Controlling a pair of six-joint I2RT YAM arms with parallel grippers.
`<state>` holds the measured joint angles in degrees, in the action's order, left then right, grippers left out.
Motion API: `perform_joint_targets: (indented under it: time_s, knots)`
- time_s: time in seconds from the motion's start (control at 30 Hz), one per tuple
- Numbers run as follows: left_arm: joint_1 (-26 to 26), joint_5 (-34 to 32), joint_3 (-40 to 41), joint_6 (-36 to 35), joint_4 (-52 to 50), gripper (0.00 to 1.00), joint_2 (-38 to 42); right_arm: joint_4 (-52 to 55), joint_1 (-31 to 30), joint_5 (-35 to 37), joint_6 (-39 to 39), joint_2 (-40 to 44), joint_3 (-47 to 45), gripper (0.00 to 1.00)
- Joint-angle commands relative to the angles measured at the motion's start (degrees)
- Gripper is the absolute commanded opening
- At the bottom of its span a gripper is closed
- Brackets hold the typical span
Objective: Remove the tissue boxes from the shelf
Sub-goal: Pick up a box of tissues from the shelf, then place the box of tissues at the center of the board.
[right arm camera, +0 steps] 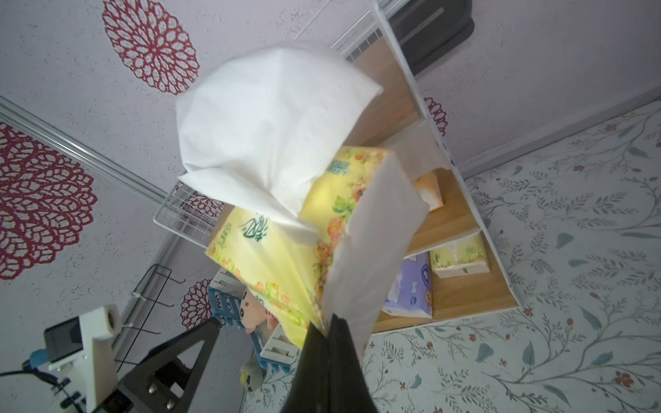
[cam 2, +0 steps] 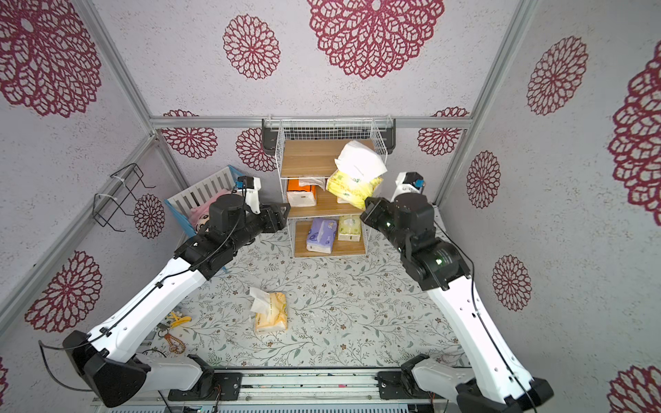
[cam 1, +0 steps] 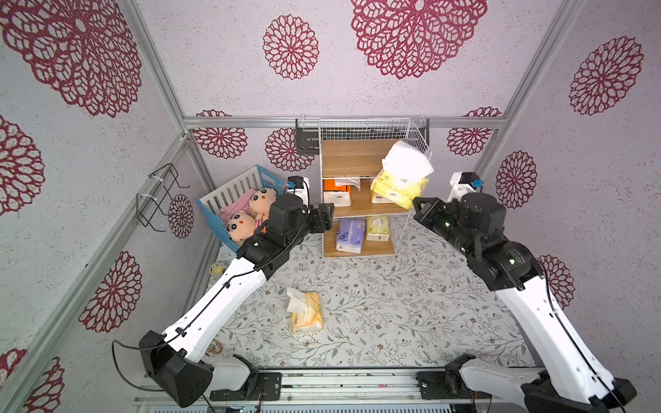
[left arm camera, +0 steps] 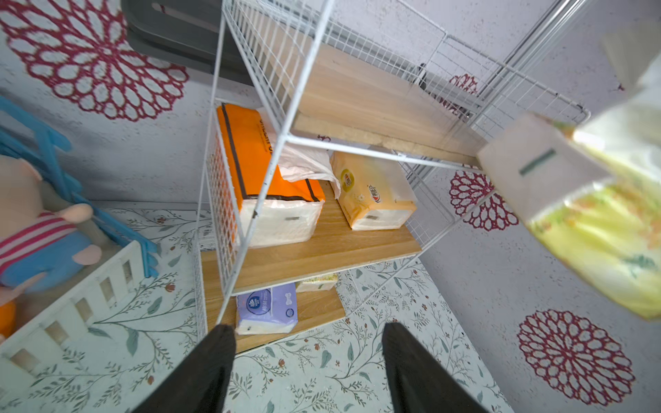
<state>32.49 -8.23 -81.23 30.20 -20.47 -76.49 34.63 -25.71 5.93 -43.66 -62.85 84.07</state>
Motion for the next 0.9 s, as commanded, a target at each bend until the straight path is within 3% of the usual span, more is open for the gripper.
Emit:
perform_joint_targets:
  time_s: [0.0,0.37,0.6,0.87]
  knots:
    - [0.49,-6.51,-0.22,0.86,-3.55,0.73,4.04,-6.28,-1.78,-1.63,-2.99,6.3,-6.68,0.0]
    - [0.83,-11.51,8.44,8.22,-8.04,0.72,15.51,-11.51,-9.98,-1.94,-7.01,23.47,-38.62,0.0]
    - [3.26,-14.02,12.35,12.86,-14.02,0.72,17.82,-24.28,-16.28,-3.87,-12.39,21.41,-54.64,0.0]
    - [5.42,-14.89,14.03,14.01,-13.56,0.72,16.32,-32.71,-21.47,-1.42,-17.45,16.91,-63.14,0.0]
